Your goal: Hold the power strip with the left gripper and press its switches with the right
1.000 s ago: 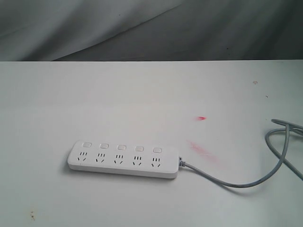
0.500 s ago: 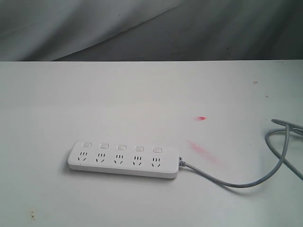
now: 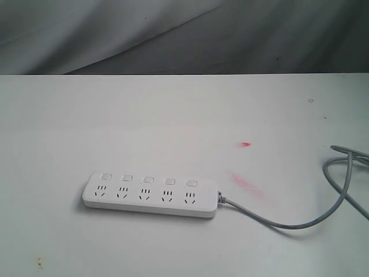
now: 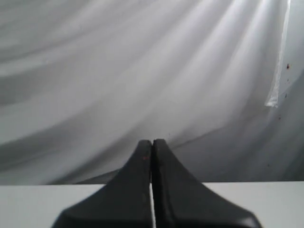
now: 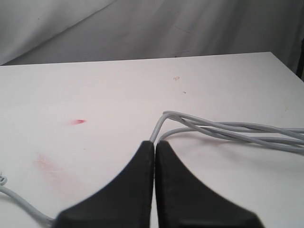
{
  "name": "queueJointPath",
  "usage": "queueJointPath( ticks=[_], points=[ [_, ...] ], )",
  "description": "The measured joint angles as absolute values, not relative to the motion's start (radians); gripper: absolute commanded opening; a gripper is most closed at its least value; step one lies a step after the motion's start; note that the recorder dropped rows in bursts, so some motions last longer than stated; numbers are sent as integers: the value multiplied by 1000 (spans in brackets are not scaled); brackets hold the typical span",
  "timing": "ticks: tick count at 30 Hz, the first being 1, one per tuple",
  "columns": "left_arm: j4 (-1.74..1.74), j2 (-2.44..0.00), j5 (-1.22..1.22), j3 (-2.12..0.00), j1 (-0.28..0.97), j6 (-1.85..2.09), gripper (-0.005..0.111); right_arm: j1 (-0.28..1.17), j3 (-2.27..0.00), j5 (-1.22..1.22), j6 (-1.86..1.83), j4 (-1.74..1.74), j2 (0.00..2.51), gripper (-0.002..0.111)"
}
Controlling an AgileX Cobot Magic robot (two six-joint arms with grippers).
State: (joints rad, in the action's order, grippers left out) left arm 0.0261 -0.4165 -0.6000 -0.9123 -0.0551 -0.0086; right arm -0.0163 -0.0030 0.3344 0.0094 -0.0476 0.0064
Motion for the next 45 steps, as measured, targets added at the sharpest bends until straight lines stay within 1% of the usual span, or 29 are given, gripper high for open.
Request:
queueJointPath(
  ticks=[13,19,25,35,45],
  points=[
    [73,-215,-279,-228,-55,-16,1,-16,-3,334,11,-48,6,1],
    [77,-97,-216,-39,-55,-16,1,-16,-3,334,11,-48,6,1],
    [79,-9,-222,-5,-55,-18,1,-16,-3,334,11,-48,6,1],
    [79,-4,-287,-5,-55,-18,1,-16,-3,334,11,-48,6,1],
    [79,-4,-290,-5,-55,-18,1,-16,-3,334,11,-48,6,1]
  ],
)
